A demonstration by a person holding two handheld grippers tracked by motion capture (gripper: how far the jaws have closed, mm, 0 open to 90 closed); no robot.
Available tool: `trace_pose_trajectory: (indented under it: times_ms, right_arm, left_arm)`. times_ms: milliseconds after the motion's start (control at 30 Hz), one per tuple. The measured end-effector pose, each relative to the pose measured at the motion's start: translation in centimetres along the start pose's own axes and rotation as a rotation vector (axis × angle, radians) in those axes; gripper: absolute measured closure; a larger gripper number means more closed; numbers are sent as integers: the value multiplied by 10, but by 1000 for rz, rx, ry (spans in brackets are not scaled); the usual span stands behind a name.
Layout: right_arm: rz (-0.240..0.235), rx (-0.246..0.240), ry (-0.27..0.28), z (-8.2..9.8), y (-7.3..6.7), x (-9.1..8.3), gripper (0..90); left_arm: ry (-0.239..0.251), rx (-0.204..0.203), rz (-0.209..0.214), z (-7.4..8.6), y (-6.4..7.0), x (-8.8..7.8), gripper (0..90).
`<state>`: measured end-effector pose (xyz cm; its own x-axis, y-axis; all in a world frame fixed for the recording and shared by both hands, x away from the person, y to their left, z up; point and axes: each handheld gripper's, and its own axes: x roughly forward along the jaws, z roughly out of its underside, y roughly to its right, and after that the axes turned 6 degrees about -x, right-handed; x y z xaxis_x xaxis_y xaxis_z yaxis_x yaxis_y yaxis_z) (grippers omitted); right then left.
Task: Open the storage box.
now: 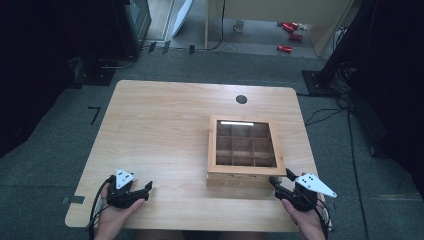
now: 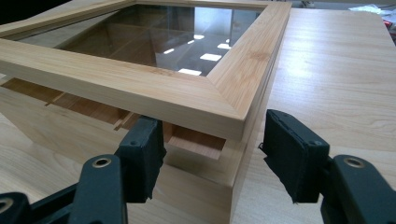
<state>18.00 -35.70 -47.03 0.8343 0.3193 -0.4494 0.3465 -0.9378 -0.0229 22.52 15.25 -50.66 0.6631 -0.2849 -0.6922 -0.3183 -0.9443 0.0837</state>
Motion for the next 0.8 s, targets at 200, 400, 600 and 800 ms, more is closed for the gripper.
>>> trace_pose_trajectory:
  times_ms: [200, 400, 600, 800]
  right_arm:
    - [3, 9, 10, -5, 1, 0, 388]
    - [15, -1, 9, -10, 2, 0, 380]
    - [30, -12, 15, -19, 3, 0, 380]
    - [42, -13, 32, -32, 3, 0, 380]
  left_arm:
    - [-7, -19, -52, 3, -21, -2, 235]
    - [-21, -17, -86, 5, -30, 0, 233]
    - [-25, -27, -71, 5, -33, 2, 220]
    - [-6, -32, -66, 8, -34, 4, 188]
